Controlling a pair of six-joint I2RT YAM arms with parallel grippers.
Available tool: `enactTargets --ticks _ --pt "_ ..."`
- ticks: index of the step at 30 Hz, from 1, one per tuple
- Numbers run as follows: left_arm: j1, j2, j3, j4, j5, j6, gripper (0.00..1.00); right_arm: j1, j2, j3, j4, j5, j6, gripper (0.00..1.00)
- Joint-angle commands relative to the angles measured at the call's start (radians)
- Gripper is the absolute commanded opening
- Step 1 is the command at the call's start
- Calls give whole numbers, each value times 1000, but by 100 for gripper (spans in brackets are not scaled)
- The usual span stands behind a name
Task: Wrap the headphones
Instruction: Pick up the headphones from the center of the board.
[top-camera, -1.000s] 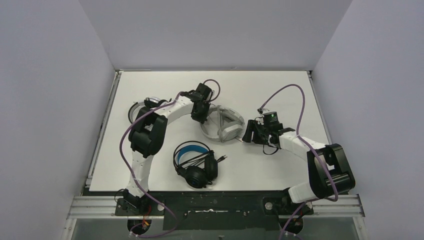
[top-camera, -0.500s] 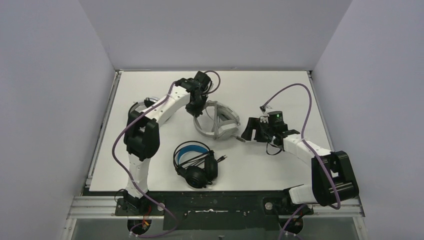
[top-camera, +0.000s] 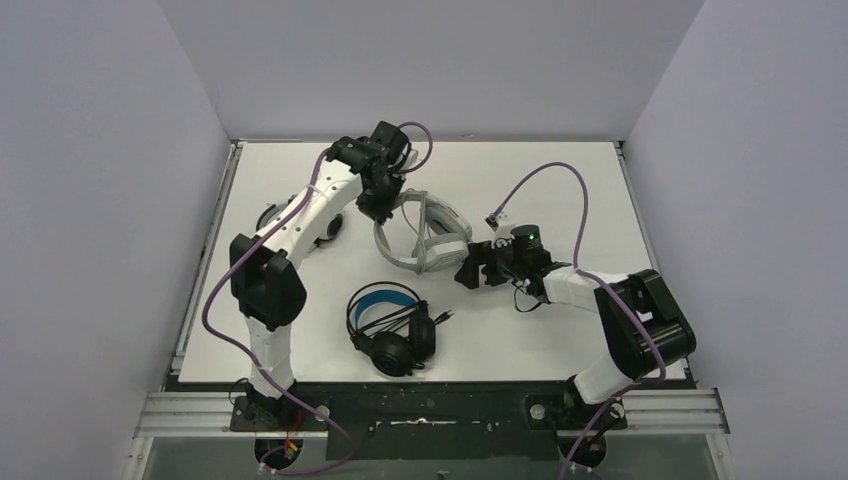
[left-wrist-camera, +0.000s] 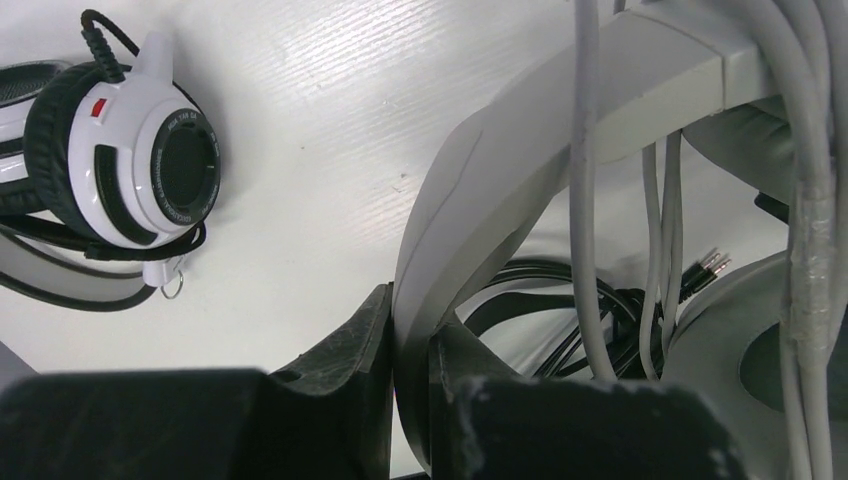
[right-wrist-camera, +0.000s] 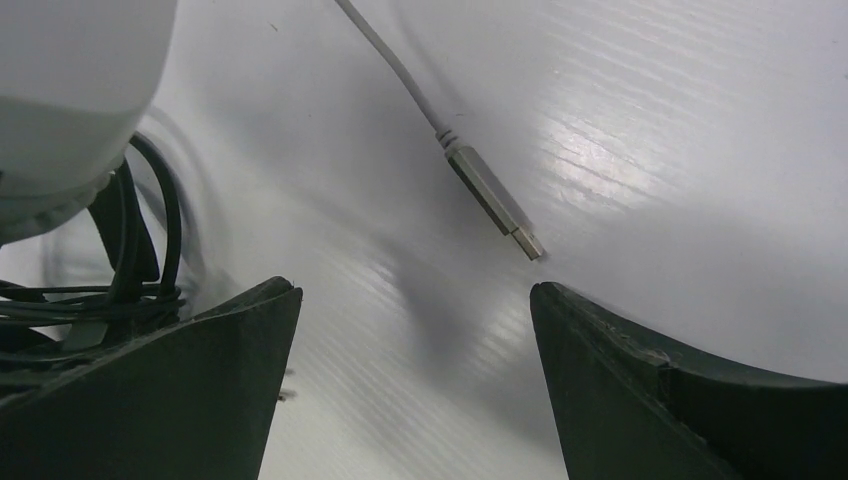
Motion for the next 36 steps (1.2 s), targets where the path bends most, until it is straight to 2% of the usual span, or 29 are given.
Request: enactTargets --ticks 1,7,14,17,20,24,28,33,36 --pt "-14 -87 93 8 140 -21 0 15 45 45 174 11 -38 88" --pt "-4 -130 114 -2 161 -15 0 -80 25 -39 372 -92 123 88" --pt "10 -131 122 -26 158 14 0 -103 -207 -103 223 -86 96 87" --pt "11 -134 140 -32 204 10 0 -115 -244 -112 200 -79 48 88" --pt "8 -154 149 -41 256 10 0 -119 -154 -50 238 -144 31 88" --pt "7 -190 152 -57 282 14 0 -116 37 54 388 -245 61 89" --pt "6 -217 151 -71 295 16 0 -83 160 121 540 -313 92 89" --pt "-1 -232 145 -71 325 13 0 -13 239 201 505 -280 21 89" --pt "-6 -238 136 -68 345 14 0 -2 285 233 580 -298 62 89"
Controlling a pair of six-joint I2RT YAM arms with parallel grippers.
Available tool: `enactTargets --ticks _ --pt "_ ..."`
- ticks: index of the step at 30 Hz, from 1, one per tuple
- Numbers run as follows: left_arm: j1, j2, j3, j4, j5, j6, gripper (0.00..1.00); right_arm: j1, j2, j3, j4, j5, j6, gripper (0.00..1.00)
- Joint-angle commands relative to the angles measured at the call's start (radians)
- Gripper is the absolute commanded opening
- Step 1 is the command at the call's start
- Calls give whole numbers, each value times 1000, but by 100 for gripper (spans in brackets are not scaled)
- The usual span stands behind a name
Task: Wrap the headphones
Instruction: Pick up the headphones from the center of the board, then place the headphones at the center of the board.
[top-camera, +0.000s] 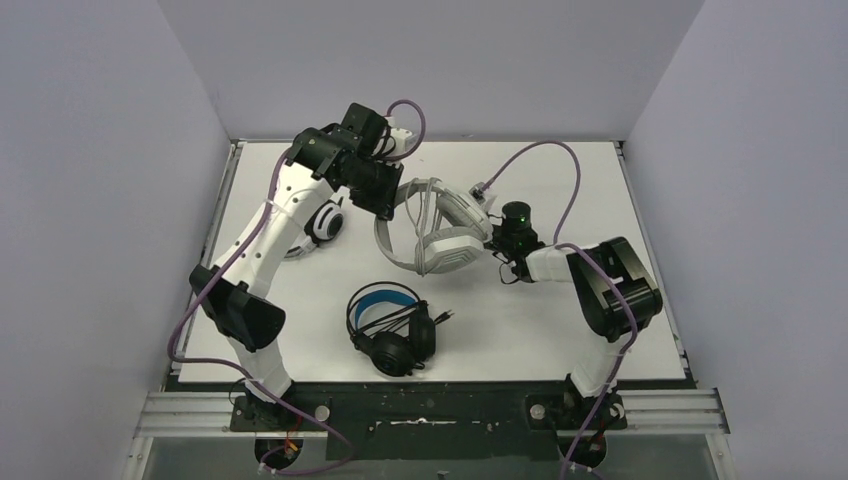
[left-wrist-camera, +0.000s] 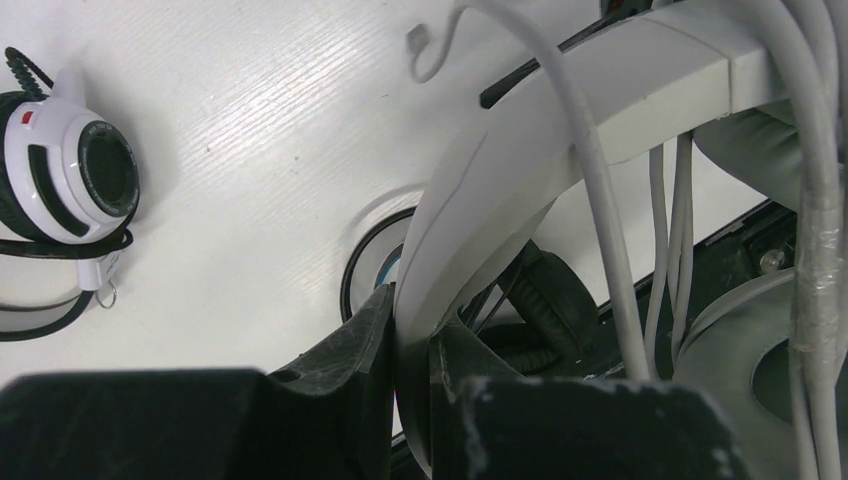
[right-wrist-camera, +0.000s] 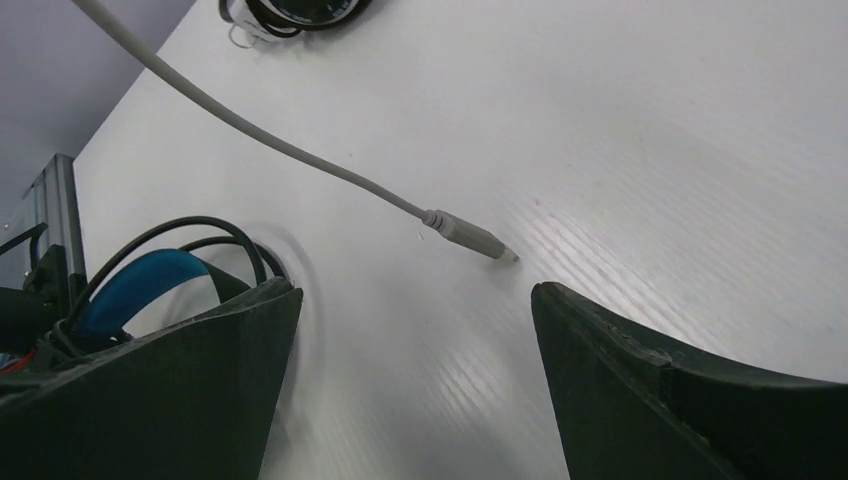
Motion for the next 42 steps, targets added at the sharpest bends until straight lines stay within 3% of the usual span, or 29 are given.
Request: enactTargets --ticks 1,7,13,19,24,30,33,37,42 --pt "-10 -67 46 44 111 -7 0 26 40 75 199 -38 5 89" --pt "-13 -76 26 56 117 -5 0 85 88 163 260 -74 53 90" --pt "-13 -98 -1 83 132 -18 0 107 154 176 542 -78 258 89" --pt "-13 -86 27 59 124 -12 0 113 165 121 708 -45 374 87" --pt "-13 -92 17 62 133 -15 0 135 132 99 648 26 343 86" --pt "-16 -100 6 73 139 -20 0 178 191 180 709 59 424 80" --pt "-17 -104 -5 76 139 -21 0 187 220 215 729 90 481 71" --pt "-17 -108 -28 79 137 -18 0 163 191 190 730 177 510 48" --pt "-20 -113 -65 68 109 -7 0 51 94 106 752 233 547 18"
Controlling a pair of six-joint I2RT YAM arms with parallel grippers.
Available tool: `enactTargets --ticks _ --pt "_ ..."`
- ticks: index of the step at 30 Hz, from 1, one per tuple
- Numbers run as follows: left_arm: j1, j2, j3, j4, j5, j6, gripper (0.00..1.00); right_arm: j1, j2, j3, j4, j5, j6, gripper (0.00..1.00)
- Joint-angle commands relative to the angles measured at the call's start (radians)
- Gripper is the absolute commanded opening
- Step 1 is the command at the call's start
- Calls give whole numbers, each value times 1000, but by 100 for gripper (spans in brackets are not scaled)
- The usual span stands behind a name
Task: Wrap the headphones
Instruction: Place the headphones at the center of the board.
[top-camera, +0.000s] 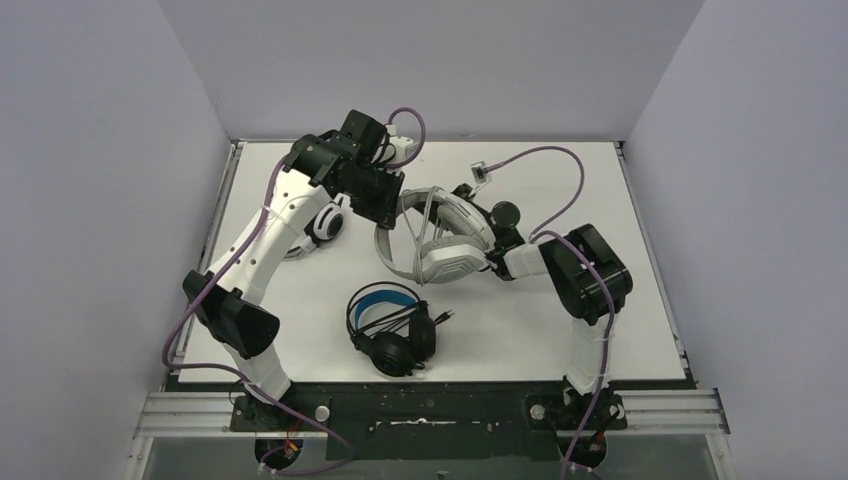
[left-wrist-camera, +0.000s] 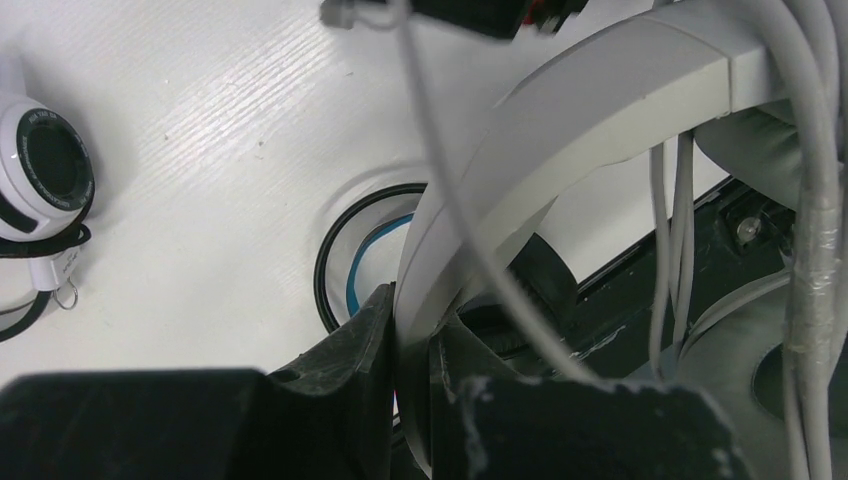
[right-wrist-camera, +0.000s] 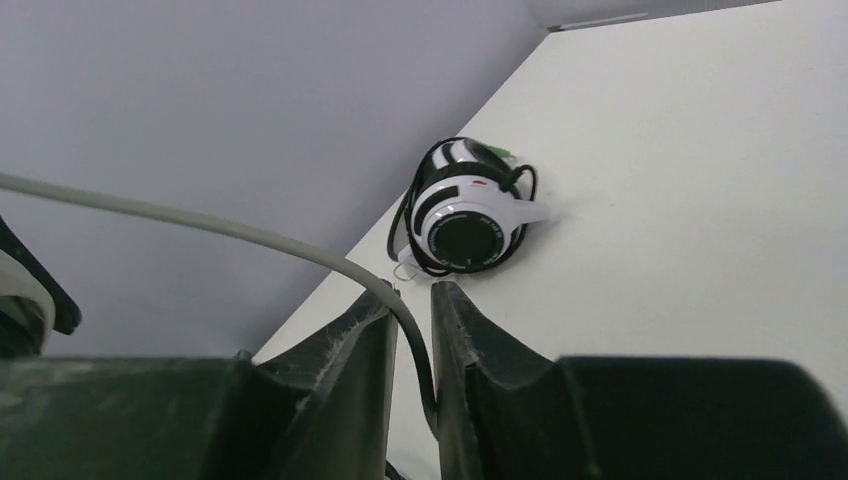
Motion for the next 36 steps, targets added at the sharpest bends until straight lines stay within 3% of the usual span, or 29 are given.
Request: enactTargets --ticks 1,5,12,19,25,36 --pt "-8 -65 -11 56 27 -6 0 -124 -136 -73 114 110 42 13" --pt "-11 -86 -50 62 -32 8 0 -210 -222 -145 63 144 50 1" --pt "-12 -105 -62 101 -11 -17 0 -195 -258 -172 -18 123 4 0" --pt "-13 -115 44 111 -2 -79 0 -118 -221 -165 -83 156 -51 10" --pt "-42 -99 152 109 -120 -84 0 -38 -171 -131 -92 193 -41 11" --pt "-64 -76 240 124 -161 -98 0 8 -133 -155 -64 218 -21 22"
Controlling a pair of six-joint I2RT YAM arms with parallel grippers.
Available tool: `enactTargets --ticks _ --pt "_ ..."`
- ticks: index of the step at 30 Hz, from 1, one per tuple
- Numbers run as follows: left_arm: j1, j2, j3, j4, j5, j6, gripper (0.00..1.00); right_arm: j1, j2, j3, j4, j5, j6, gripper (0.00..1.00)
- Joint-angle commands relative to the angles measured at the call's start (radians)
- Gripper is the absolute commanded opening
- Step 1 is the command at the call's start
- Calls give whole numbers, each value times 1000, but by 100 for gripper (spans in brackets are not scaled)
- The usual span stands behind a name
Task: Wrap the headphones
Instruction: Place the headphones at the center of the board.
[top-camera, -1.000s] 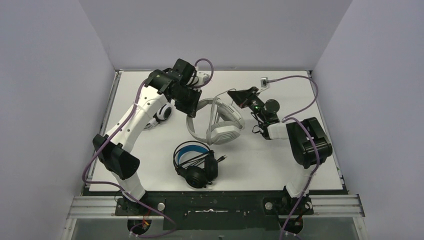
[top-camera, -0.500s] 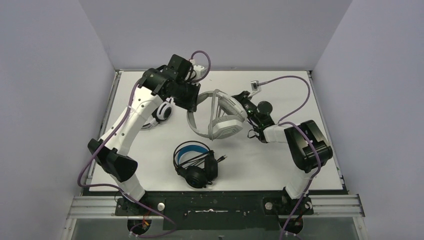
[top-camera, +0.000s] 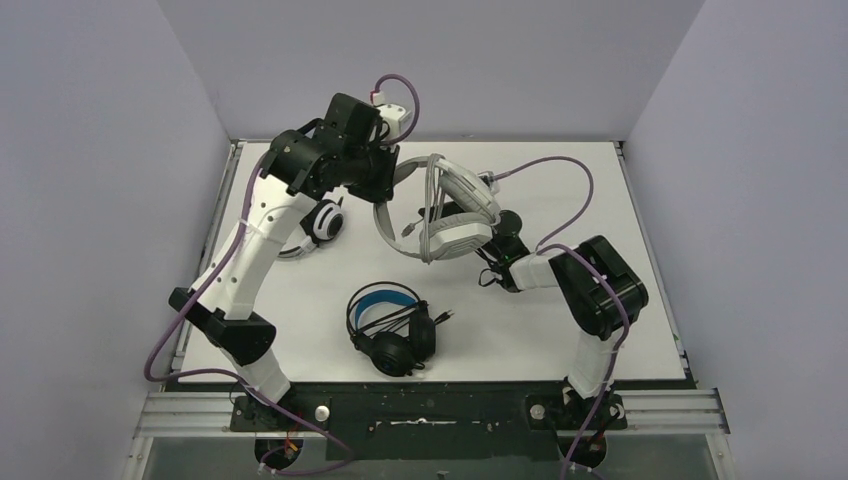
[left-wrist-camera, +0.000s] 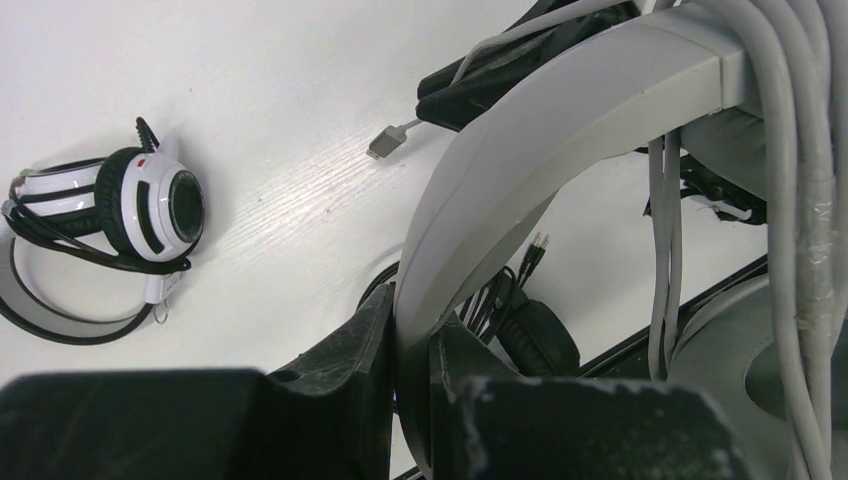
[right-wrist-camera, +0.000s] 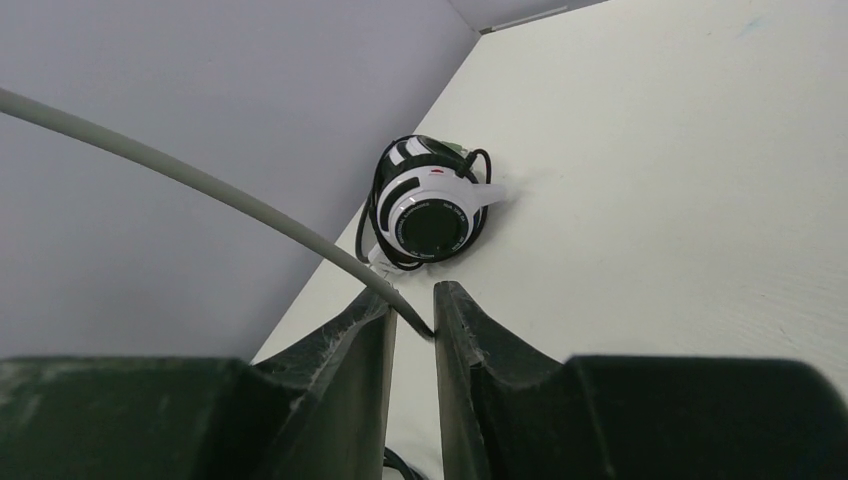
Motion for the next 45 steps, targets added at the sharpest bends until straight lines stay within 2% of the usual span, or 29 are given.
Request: enactTargets --ticks 1,21,26,31,39,43,45 --pt "-12 -34 97 101 25 -37 0 10 21 -3 34 41 -10 22" --pt "-20 -13 120 104 32 -40 0 17 51 -24 27 15 -20 22" --pt "-20 -3 127 103 26 -39 0 4 -35 -75 -50 -12 -32 36" --pt "-18 1 117 111 25 -38 0 4 -208 -194 -188 -10 -153 58" --pt "-18 -15 85 118 22 -40 0 -56 -382 -195 -439 -55 -312 70" --pt "-18 -25 73 117 26 -42 0 -60 -390 -152 -445 -73 -395 83" --pt "-18 -29 65 117 31 -43 0 -61 -372 -123 -437 -100 -431 85"
